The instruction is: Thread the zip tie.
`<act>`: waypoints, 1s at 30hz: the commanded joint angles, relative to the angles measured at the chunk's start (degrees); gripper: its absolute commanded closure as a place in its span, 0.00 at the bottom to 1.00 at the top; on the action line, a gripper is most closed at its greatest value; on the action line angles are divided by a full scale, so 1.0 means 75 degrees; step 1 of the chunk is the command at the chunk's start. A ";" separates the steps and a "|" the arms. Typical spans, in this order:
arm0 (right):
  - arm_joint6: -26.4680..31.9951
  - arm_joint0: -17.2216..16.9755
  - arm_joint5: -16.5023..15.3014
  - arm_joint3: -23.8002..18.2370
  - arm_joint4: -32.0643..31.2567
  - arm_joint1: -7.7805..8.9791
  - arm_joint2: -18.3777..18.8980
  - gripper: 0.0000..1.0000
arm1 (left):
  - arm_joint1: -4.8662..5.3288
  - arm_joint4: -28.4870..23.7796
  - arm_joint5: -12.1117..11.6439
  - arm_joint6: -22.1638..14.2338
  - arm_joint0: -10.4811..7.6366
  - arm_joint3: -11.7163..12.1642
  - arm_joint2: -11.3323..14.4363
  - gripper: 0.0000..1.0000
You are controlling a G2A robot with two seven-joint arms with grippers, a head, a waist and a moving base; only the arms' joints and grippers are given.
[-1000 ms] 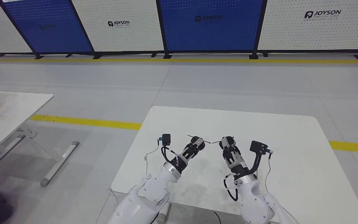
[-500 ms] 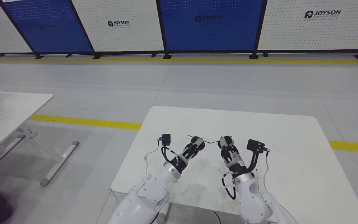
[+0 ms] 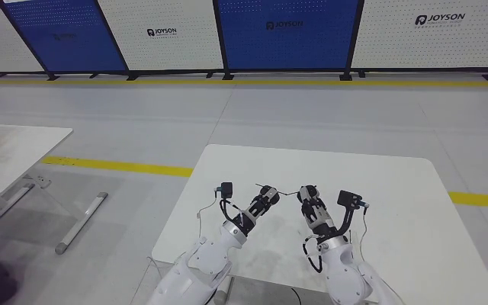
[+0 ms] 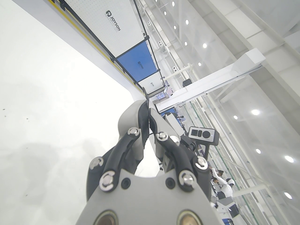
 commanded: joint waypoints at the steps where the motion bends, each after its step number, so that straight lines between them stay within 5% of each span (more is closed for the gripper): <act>1: 0.0010 0.0031 0.0031 0.0049 -0.0025 -0.0020 -0.0016 1.00 | 0.0000 0.0000 0.0000 0.0000 0.0000 0.0000 0.0000 1.00; 30: -0.0135 -0.0156 -0.0277 0.0134 -0.0105 -0.0179 0.0179 1.00 | 0.0000 0.0000 0.0000 0.0000 0.0000 0.0000 0.0000 1.00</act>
